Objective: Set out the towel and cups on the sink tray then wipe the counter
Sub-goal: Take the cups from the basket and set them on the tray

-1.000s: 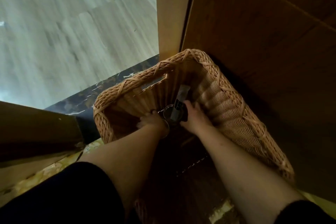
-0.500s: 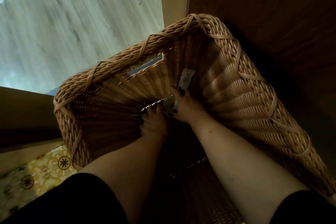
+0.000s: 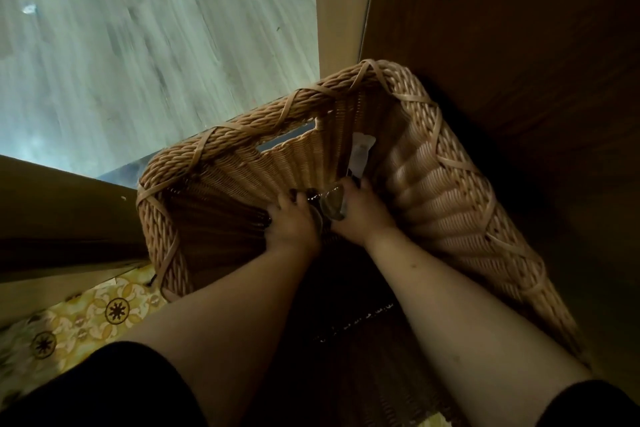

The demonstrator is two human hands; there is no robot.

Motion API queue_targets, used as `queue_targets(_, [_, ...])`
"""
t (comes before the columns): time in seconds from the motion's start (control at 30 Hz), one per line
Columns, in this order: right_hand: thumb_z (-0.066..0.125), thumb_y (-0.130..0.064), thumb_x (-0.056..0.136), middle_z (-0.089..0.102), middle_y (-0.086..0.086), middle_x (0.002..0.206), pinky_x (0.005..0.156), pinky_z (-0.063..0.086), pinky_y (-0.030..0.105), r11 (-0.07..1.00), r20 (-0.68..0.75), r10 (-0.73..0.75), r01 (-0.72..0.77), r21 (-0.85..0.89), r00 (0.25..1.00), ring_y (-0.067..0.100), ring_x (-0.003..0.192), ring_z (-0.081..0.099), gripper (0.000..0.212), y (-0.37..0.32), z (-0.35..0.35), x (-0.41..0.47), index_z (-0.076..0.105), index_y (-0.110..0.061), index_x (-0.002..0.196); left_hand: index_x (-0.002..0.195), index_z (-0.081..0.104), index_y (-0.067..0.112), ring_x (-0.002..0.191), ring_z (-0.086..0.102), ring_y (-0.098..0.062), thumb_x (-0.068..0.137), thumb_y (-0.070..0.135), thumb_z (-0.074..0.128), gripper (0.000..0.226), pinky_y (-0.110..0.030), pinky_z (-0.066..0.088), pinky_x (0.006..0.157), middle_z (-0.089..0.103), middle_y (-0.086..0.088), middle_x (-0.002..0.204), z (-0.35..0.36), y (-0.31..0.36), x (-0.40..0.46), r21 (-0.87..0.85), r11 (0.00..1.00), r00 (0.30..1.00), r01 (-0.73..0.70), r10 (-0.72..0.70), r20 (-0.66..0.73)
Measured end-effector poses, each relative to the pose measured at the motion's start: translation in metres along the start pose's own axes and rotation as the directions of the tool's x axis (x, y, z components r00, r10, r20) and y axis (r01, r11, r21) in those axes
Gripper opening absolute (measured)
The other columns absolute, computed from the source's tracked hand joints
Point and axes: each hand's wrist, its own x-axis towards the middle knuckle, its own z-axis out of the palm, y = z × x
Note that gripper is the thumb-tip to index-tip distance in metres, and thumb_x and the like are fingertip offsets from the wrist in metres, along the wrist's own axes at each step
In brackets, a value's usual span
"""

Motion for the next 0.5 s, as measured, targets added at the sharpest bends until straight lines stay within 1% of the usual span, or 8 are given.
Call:
queue_targets(0.1, [0.086,-0.029,0.073,0.037,0.013,0.147,0.101,0.048,0.043,0.999,-0.019,0.012,-0.012,-0.033,1.000,0.037,0.128,0.048,0.083,-0.008,-0.021,-0.025,0.039,-0.026,0.141,0.152,0.020,0.015,0.139,0.028,-0.039,0.083,0.033,0.080,0.094,-0.050,0.042,0.108,0.023,-0.017,0.153,-0.024,0.002,-0.021,-0.034,0.999,1.000,-0.027,0.026,-0.005])
queue_targets(0.2, [0.087,-0.031,0.073,0.042,0.012,0.142,0.102,0.049,0.045,0.998,-0.088,-0.029,0.025,-0.050,0.996,0.034,0.128,0.049,0.081,-0.019,-0.041,-0.054,0.041,-0.024,0.140,0.152,0.021,0.015,0.138,0.030,-0.038,0.082,0.033,0.080,0.094,-0.051,0.041,0.108,0.026,-0.016,0.152,-0.047,0.000,-0.047,-0.074,0.993,0.995,-0.089,0.085,-0.047])
queue_targets(0.3, [0.087,-0.029,0.073,0.044,0.010,0.142,0.102,0.048,0.043,0.997,-0.112,-0.076,0.073,-0.037,0.991,0.033,0.130,0.048,0.085,-0.033,-0.064,-0.081,0.040,-0.024,0.143,0.153,0.023,0.016,0.139,0.030,-0.039,0.083,0.034,0.079,0.091,-0.050,0.040,0.109,0.027,-0.015,0.154,-0.066,-0.003,-0.075,-0.081,0.985,0.981,-0.153,0.142,-0.129])
queue_targets(0.4, [0.087,-0.031,0.073,0.043,0.008,0.141,0.095,0.049,0.037,0.989,-0.140,-0.140,0.132,-0.067,0.980,0.030,0.128,0.049,0.086,-0.051,-0.087,-0.106,0.037,-0.028,0.142,0.153,0.025,0.020,0.140,0.030,-0.036,0.078,0.038,0.082,0.096,-0.050,0.042,0.108,0.028,-0.012,0.155,-0.083,-0.007,-0.102,-0.078,0.980,0.960,-0.184,0.162,-0.227])
queue_targets(0.5, [0.086,-0.036,0.073,0.044,0.007,0.139,0.088,0.046,0.032,0.978,-0.193,-0.198,0.180,-0.110,0.961,0.029,0.126,0.049,0.083,-0.071,-0.113,-0.131,0.036,-0.032,0.140,0.148,0.033,0.025,0.136,0.034,-0.030,0.071,0.042,0.086,0.096,-0.049,0.047,0.105,0.033,-0.006,0.151,-0.105,-0.014,-0.129,-0.098,0.967,0.930,-0.237,0.197,-0.311])
